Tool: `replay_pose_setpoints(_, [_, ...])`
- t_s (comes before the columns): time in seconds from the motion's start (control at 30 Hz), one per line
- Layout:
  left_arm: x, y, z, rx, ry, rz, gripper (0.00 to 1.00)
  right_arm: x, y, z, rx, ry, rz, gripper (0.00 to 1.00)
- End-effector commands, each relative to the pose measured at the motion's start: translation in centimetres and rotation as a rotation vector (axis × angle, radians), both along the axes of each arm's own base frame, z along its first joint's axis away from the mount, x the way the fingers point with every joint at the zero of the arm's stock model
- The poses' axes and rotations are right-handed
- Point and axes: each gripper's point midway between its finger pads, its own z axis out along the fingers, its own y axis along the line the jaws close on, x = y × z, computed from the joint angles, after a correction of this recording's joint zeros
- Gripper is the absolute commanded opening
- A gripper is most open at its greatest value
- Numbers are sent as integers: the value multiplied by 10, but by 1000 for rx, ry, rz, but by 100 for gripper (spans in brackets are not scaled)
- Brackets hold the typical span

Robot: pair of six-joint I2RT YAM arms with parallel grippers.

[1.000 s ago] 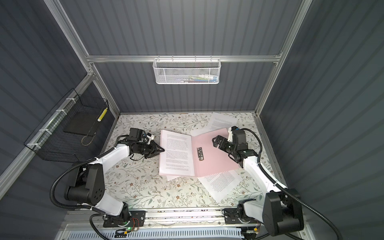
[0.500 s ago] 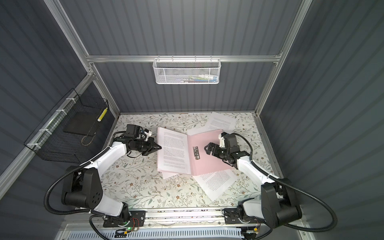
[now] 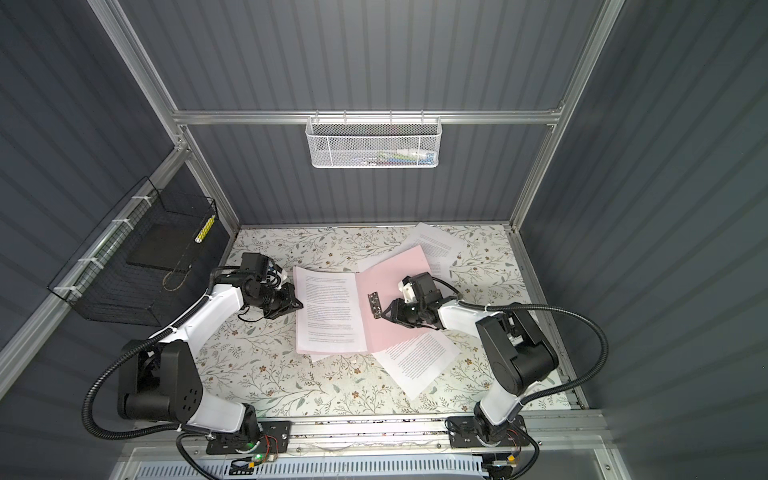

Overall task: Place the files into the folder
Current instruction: 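Grasp the folder's metal clip with the right gripper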

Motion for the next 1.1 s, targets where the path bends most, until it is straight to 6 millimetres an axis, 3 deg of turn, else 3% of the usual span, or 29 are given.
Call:
replay_pose_setpoints(0.0, [-9, 11, -6, 78, 22, -23, 0, 8, 13, 8, 43, -7, 27, 36])
replay_pose_setpoints(0.27, [-9, -4, -6, -14, 20, -29, 0, -1, 43, -7, 95, 48, 118, 20])
replay_pose_setpoints(0.47, [-9, -6, -4, -31, 19, -27, 0, -5, 45, -20, 65, 61, 116, 14])
replay_pose_setpoints(1.07, [-11, -8, -2, -47, 14, -30, 0, 3, 39, -39, -19, 97, 80, 16])
